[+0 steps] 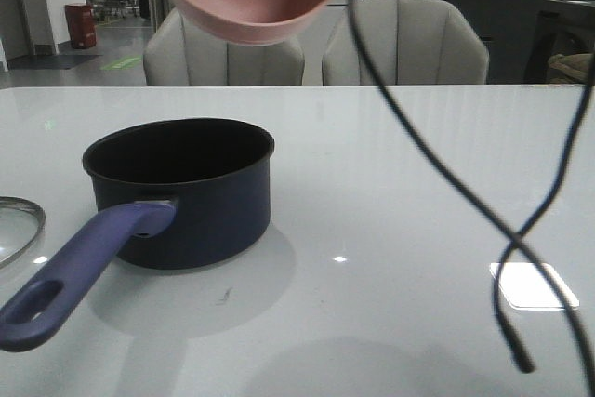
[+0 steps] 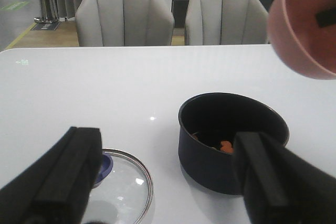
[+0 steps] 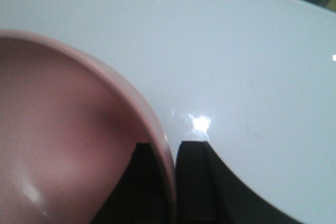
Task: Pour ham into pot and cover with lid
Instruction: 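Carry the empty pink bowl back and lower it onto the table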
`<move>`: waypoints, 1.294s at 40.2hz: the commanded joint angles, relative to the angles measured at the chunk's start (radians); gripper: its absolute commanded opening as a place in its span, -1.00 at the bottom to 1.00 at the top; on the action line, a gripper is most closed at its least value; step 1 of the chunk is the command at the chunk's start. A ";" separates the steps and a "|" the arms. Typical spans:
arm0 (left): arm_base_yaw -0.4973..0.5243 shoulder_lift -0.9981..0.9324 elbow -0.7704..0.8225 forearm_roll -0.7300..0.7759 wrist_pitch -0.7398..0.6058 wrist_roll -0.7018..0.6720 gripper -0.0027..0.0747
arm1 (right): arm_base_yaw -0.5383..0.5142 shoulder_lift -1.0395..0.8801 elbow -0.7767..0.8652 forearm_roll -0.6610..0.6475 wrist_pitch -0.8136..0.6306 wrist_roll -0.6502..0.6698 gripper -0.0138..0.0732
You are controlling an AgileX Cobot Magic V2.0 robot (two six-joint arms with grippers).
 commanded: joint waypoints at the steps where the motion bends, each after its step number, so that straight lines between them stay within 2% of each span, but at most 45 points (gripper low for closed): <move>1: -0.006 0.009 -0.028 -0.003 -0.075 0.000 0.50 | -0.075 -0.073 -0.035 0.018 0.107 0.024 -0.37; 11: -0.006 0.009 -0.028 -0.003 -0.075 0.000 0.50 | -0.297 -0.069 -0.026 0.024 0.386 0.036 -0.37; 18: -0.006 0.009 -0.028 -0.003 -0.075 0.000 0.50 | -0.435 -0.063 -0.025 0.029 0.455 0.036 -0.37; 24: -0.006 0.009 -0.028 -0.003 -0.075 0.000 0.50 | -0.511 -0.014 -0.025 0.036 0.519 0.035 -0.37; 40: -0.006 0.009 -0.028 -0.003 -0.075 0.000 0.50 | -0.519 0.176 -0.025 0.049 0.454 0.032 -0.37; 52: -0.006 0.009 -0.028 -0.003 -0.075 0.000 0.50 | -0.515 0.257 -0.025 0.107 0.446 0.032 -0.36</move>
